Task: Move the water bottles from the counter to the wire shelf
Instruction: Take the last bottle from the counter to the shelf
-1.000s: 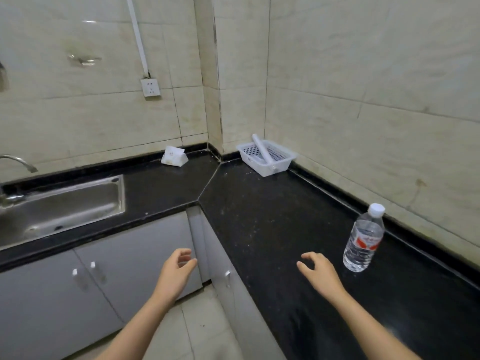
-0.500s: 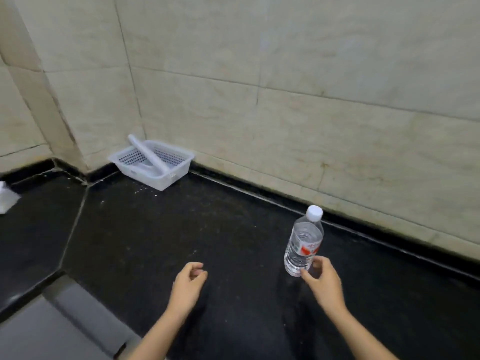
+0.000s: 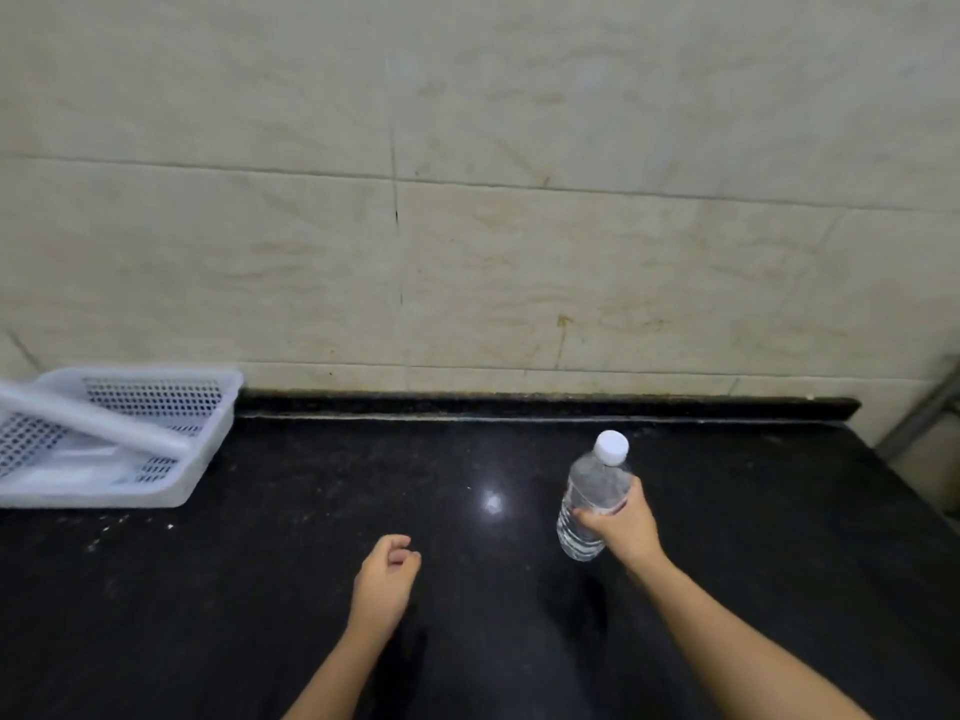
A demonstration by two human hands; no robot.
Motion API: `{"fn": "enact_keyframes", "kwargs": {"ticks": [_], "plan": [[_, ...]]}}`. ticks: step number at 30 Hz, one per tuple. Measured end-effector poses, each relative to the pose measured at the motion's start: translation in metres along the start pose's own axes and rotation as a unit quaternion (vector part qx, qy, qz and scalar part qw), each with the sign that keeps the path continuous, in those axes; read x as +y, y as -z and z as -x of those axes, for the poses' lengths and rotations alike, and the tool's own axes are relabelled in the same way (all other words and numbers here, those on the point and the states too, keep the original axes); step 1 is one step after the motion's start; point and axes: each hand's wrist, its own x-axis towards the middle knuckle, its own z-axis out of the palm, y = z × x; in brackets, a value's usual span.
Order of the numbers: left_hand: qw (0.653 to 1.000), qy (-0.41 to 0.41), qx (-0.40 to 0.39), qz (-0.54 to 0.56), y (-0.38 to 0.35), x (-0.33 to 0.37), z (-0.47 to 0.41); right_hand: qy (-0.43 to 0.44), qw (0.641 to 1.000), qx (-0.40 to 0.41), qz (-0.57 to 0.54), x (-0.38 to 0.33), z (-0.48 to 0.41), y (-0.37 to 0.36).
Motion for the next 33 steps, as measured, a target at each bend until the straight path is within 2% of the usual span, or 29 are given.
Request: {"fn": "enact_keyframes", "kwargs": {"ticks": [7,12,18,23,33], "plan": [[0.993,-0.024,-0.081,-0.077,-0.031,-0.005,-0.002,-0.021,0.999,0.050,0.002,0.026,0.043,0.024],[0.981,-0.064,-0.145,-0.108,-0.081,0.012,0.022,-0.023,0.994,0.103,-0.037,0.045,0.075,0.081],[0.952,-0.166,-0.213,-0.141,-0.175,0.062,0.080,0.009,0.980,0.193,-0.046,0.074,0.114,0.204],[0.917,-0.249,-0.279,-0.141,-0.272,0.108,0.168,0.008,0.959,0.279,-0.047,0.106,0.169,0.317],[0.837,-0.371,-0.374,-0.148,-0.442,0.164,0.338,-0.026,0.921,0.379,-0.085,0.193,0.251,0.503]]}}
